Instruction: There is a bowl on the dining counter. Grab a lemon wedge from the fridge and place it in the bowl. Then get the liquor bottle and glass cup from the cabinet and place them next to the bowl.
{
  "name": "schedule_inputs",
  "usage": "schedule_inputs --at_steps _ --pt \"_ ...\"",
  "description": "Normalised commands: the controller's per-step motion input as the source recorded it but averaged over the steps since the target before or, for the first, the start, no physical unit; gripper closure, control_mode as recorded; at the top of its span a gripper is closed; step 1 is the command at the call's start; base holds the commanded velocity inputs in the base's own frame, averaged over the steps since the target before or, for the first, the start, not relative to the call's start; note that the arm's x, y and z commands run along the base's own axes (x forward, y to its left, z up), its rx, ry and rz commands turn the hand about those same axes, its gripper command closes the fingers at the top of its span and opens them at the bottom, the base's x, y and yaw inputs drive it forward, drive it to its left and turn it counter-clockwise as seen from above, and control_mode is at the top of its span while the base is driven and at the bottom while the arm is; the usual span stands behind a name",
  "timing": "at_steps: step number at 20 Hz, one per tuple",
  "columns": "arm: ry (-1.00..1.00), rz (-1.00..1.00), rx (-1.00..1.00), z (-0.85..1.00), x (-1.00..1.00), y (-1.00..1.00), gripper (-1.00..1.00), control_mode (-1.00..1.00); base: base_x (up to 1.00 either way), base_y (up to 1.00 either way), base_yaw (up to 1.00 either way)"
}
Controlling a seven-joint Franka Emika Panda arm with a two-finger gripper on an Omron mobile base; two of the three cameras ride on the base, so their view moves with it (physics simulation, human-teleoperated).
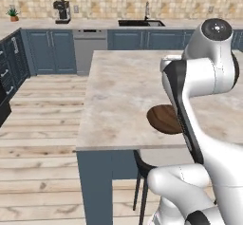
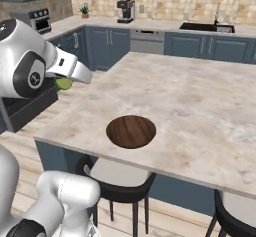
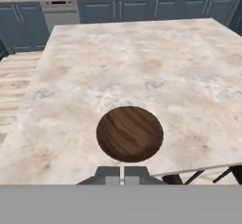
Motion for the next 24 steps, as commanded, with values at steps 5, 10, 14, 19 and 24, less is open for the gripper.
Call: schedule_inputs --at_steps 5,10,14,19,24 --pt "0.03 -0.05 0.0 -0.04 0.15 0.0 1.0 -1.0 0.64 0.02 -0.24" --pt "0.18 -0.14 0.0 -0.32 0.72 -0.02 1.0 -1.0 0.0 0.0 0.0" --pt "0.21 -0.06 0.0 -0.7 0.73 -0.12 1.0 -1.0 0.0 0.0 0.0" --pt "0.18 -0.01 0.0 -0.95 0.57 -0.09 1.0 -1.0 0.0 0.0 0.0" --pt "0.03 0.0 0.0 -1.0 0.28 -0.29 1.0 -1.0 0.0 0.0 0.0"
